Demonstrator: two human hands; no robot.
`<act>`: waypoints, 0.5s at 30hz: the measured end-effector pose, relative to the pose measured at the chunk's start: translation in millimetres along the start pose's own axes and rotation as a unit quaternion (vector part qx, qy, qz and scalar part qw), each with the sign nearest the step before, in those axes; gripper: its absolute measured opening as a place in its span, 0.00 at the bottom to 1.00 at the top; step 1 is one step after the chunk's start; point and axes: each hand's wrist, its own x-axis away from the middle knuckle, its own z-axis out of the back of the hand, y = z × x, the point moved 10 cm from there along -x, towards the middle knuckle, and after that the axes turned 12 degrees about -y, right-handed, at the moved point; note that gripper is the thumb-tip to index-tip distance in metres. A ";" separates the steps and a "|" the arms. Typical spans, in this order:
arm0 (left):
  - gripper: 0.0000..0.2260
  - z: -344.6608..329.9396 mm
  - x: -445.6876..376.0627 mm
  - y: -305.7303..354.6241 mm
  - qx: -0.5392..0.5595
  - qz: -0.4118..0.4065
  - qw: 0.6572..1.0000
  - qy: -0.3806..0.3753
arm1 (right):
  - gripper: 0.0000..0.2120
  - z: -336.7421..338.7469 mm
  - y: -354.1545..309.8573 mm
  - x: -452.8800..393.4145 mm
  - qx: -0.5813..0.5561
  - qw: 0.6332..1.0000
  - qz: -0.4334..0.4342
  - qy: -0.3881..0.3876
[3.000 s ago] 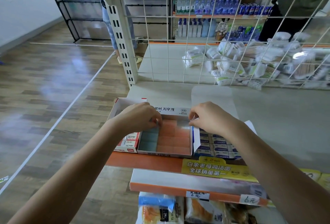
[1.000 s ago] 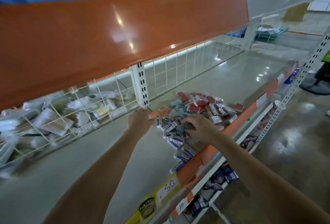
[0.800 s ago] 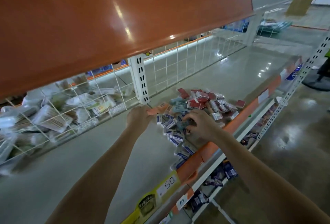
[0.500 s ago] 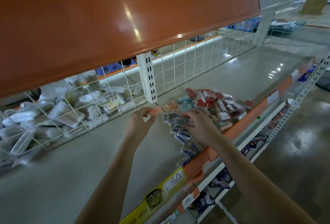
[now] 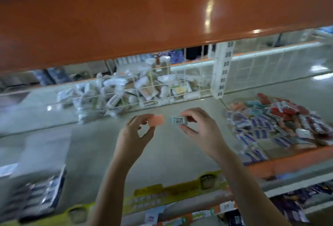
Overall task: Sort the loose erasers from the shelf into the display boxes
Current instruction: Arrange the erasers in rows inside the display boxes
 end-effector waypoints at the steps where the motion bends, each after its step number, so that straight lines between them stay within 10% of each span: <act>1: 0.18 14.7 11.4 -6.6 -0.011 0.007 1.000 0.012 | 0.14 -12.8 -13.9 -4.0 -0.011 1.000 0.022 -0.011; 15: 0.04 184.7 117.2 -115.3 0.051 0.100 0.993 0.026 | 0.05 -183.5 -157.4 -40.9 -0.215 0.971 -0.015 -0.106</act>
